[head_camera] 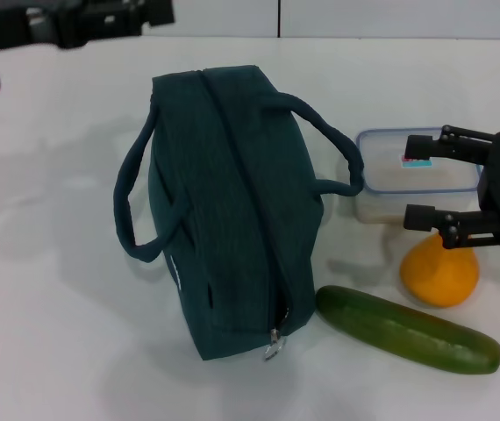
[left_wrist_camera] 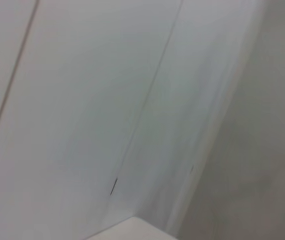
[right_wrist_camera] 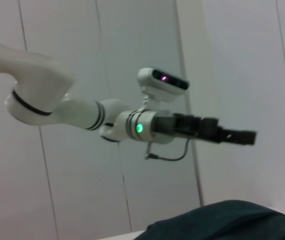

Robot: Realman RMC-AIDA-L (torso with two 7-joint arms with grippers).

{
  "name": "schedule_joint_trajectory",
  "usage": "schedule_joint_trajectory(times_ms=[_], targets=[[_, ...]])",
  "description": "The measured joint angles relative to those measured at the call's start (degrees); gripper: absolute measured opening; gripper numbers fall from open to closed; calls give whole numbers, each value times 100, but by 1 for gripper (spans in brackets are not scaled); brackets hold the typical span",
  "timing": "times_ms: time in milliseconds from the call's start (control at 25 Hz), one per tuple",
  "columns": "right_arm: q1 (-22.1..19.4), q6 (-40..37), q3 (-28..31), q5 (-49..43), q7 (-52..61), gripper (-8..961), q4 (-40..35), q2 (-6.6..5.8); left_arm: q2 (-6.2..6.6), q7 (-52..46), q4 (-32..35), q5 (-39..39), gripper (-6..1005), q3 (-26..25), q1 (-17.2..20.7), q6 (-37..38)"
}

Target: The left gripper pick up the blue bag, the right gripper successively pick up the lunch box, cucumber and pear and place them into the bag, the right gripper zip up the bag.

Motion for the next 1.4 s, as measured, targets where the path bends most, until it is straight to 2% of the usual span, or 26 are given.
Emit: schedule_joint_trajectory(times_ms=[280, 480, 600, 680, 760, 920, 1160, 1400], targets=[[10, 193, -2, 0, 17, 856, 0, 9, -60, 20, -35, 253, 890, -8, 381, -16], [54, 332, -2, 2, 56, 855, -1, 70, -202, 73, -62, 556, 887, -11, 522, -71], [116, 408, -2, 3, 58, 855, -4, 131, -270, 69, -70, 655, 886, -13, 520, -102], [148, 424, -3, -3, 59, 854, -6, 156, -270, 69, -70, 655, 886, -13, 520, -102], [148, 426, -2, -4, 59, 854, -7, 157, -383, -11, -240, 769, 885, -16, 473, -173], [147, 430, -2, 6, 57, 853, -9, 169, -514, -163, -561, 812, 885, -17, 414, -178], [136, 442, 65, -2, 44, 852, -9, 214, -790, -314, -959, 1198, 883, -17, 166, -175], [137, 448, 65, -2, 37, 851, -9, 225, -783, -557, -918, 1354, 882, -15, 9, -138]])
